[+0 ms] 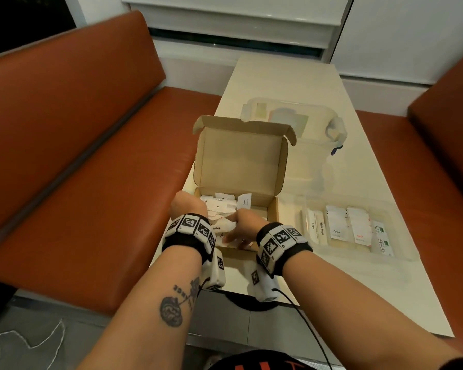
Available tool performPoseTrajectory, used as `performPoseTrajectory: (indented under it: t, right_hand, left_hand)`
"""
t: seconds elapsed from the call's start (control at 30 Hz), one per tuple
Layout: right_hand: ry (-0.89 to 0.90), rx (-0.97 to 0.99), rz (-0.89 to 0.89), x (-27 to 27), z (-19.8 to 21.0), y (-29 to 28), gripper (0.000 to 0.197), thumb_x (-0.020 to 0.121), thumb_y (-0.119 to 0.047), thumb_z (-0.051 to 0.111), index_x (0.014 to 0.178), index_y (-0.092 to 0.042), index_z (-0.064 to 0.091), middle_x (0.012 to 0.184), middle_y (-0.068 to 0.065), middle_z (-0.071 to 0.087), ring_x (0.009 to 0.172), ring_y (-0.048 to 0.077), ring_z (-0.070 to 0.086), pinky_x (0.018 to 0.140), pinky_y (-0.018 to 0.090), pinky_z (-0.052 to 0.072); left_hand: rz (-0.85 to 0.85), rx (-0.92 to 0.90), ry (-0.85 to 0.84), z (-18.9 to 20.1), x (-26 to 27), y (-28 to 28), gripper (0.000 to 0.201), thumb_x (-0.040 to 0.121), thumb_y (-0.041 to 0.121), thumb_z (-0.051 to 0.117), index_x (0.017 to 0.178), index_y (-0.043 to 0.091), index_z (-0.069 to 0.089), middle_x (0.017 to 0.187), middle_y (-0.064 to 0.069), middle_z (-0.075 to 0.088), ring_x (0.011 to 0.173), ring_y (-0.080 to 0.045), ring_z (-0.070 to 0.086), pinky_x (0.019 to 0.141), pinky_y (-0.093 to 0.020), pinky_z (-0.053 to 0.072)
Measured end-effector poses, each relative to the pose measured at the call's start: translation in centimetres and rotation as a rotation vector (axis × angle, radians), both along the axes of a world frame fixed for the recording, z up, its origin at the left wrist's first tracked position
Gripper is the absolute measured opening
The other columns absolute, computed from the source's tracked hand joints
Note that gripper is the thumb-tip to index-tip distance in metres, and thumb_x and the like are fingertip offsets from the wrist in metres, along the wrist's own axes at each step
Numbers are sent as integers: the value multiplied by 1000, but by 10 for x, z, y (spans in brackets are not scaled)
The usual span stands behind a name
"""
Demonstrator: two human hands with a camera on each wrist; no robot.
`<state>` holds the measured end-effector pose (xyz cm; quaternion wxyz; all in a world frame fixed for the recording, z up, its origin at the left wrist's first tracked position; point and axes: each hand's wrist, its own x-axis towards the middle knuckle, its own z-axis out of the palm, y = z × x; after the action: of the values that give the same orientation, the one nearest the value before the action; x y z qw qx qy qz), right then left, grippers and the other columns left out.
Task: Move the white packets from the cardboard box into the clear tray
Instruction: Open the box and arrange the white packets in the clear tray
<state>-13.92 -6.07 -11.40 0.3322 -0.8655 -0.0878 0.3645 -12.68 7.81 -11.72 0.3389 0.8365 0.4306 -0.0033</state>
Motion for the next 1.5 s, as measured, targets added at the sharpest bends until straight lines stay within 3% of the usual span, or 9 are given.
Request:
performPoseTrajectory:
  t: [0.1,0.23,0.37,0.53,0.7,0.97,1.1,1.2,1.5]
  right_hand:
    - [-64,-2,-36,3,1,-7,40,78,-8,74,116,-11,63,88,8,66,63,18,60,67,36,57]
    - [-87,-6,-56,2,3,-13,42,81,-12,73,121,-13,59,73,7,58,52,16,51,50,29,52]
    - [-193,-43,-61,6,7,-18,13,83,-19,71,78,-15,60,71,0,58,59,13,52,57,25,45]
    - [-217,32,-144,12,17,-29,30,85,-13,67,114,-5,63,104,12,68,88,23,66,79,32,56]
    - [-251,99,-213,14,21,-46,11,85,-10,66,95,-11,66,92,8,67,68,10,61,48,11,46]
    - [-255,269,-288,19,34,-63,19,86,-11,65,104,-9,67,88,6,67,66,9,63,48,13,47]
    - [-269,358,-324,21,42,-64,19,86,-11,66,102,0,67,98,21,69,85,31,67,81,42,56]
    - [-254,394,-304,22,45,-63,26,85,-11,66,105,6,64,105,32,63,98,46,61,90,56,49]
    - [-175,439,-328,25,40,-73,5,87,-9,64,91,-7,67,89,15,66,76,25,61,70,35,49]
  left_hand:
    - [-4,7,5,0,0,0,23,95,0,46,109,-8,62,114,-24,63,105,-37,60,77,-38,47]
    - [-10,12,28,1,0,1,24,96,0,44,108,-7,63,113,-23,64,104,-36,61,75,-36,47]
    - [-16,19,46,2,0,1,24,97,2,43,108,-6,63,113,-22,64,104,-35,61,75,-36,47]
    - [-20,37,49,2,-1,-1,23,96,3,45,108,-5,63,112,-21,64,104,-35,61,74,-36,46]
    - [-11,24,37,3,-2,-2,23,96,2,45,108,-5,63,113,-22,64,104,-35,61,77,-38,49]
    - [70,119,-266,16,-10,-21,30,92,28,58,115,10,52,122,-12,55,113,-29,49,92,-40,44]
    - [-103,-1,-498,29,-7,-38,37,96,45,46,101,10,57,112,-9,56,101,-25,54,86,-36,41]
    - [-368,-221,-441,32,-5,-44,54,94,59,36,117,16,57,115,1,56,102,-18,51,86,-32,38]
    - [-504,-438,-200,23,-9,-62,73,91,70,20,81,10,61,76,-12,60,77,-28,59,75,-34,45]
